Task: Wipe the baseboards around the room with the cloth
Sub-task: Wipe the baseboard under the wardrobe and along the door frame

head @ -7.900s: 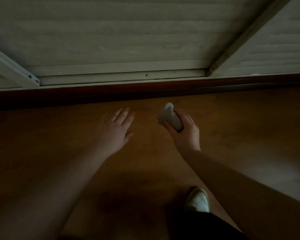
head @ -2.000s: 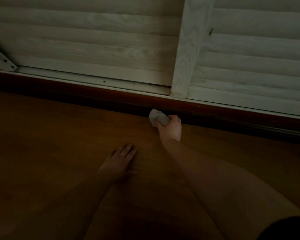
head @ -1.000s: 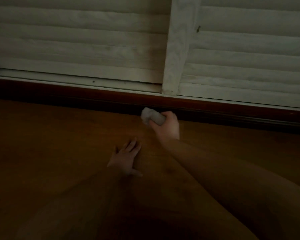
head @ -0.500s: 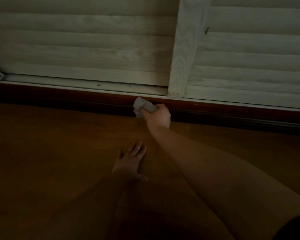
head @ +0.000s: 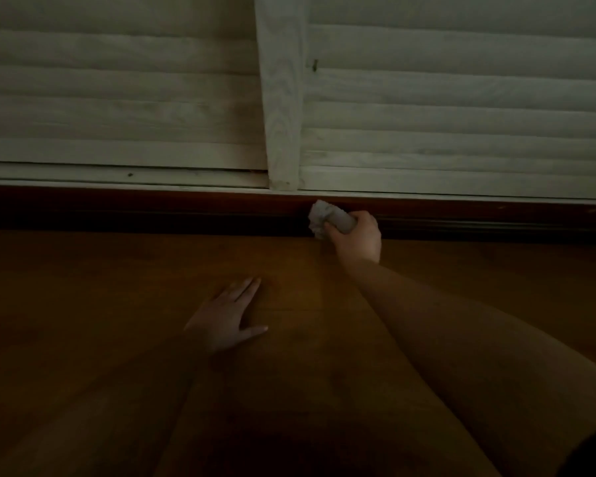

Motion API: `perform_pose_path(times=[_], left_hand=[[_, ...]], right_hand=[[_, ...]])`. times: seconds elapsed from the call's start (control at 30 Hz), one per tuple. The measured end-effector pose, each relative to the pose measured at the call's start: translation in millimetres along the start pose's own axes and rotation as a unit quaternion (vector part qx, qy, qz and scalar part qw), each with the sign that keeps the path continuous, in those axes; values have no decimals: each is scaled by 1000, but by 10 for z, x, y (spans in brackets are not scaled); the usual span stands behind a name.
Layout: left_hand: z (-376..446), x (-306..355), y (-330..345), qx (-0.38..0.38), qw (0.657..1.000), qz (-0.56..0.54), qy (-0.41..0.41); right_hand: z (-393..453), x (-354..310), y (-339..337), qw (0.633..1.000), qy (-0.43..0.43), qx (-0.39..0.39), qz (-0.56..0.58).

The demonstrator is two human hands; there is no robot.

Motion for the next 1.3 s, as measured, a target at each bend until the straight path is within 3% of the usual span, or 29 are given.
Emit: perform_pose_path(times=[0.37, 0.5, 0.67, 0.83, 1.07, 1.3], left_hand=[[400, 883, 60, 19, 998, 53, 42], [439, 992, 12, -19, 997, 68, -24], [456, 1128, -86, -34, 994, 92, -44], [517, 1304, -112, -4, 998, 54, -17], [717, 1690, -118, -3, 1000, 2, 21], [878, 1697, -83, -31, 999, 11, 8]], right_hand=[[230, 545, -816, 993, 70, 59, -70], [325, 515, -1030, 986, 57, -11, -157], [458, 96, -1255, 964, -5, -124, -235], [244, 75, -1442, 964, -15, -178, -199], [55, 811, -1282, 988, 37, -111, -95], [170, 1064, -772, 994, 3, -89, -61]])
Point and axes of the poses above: each hand's wrist, its own z-axis towards the middle knuckle, its own y-axis out of the palm, x = y × z, the point moved 3 cm from there along z, towards the middle knuckle, and after that the axes turned 2 degrees about -x, right-handed, at the moved point
